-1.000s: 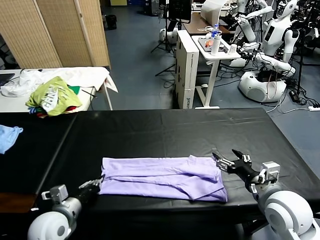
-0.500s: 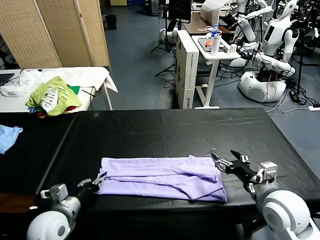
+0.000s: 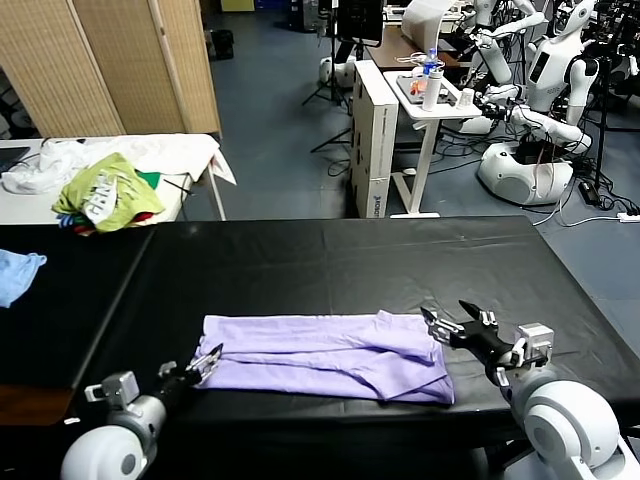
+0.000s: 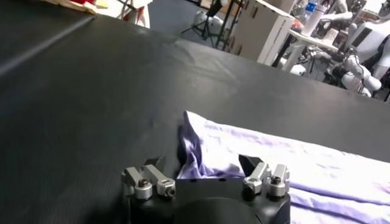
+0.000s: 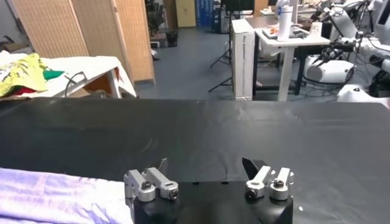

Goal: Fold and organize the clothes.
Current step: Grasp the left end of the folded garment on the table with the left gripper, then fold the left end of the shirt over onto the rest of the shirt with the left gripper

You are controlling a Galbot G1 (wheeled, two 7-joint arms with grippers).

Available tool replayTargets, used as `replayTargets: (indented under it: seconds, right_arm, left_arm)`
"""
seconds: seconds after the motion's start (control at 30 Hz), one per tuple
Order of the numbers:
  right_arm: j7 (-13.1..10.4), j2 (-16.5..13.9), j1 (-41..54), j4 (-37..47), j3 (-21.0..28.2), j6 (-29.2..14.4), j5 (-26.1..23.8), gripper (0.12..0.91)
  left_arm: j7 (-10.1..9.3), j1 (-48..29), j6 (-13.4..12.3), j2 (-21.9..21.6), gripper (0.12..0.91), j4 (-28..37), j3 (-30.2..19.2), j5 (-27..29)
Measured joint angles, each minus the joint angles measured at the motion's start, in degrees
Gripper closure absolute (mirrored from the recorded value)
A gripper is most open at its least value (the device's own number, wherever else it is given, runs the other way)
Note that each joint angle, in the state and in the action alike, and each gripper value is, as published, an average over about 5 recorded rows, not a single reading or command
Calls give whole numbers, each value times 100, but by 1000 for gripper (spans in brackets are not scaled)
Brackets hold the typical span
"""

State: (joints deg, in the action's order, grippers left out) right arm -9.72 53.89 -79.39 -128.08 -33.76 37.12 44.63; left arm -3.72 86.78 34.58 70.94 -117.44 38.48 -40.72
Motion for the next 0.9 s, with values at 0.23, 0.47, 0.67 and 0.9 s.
replayTargets:
  seconds: [0.23,0.47,0.67,0.9]
  right_arm:
    - [7,32,-5,-1,7,-2,-23,118]
    - [8,65,-38,-23,12,-13,-41,118]
    - [8,97,-37,-21,33,-17,-49,118]
    - [8,131,-60,-28,31,-20,-70,118]
  left_arm:
    - [25,27,-9,3,818,-17,-10,5]
    - [23,0,-91,-111,841,-29,-13,241]
    - [24,19,-152,-275,841,-45,53,370]
    - [24,44,-152,-384,841,-66,94,340]
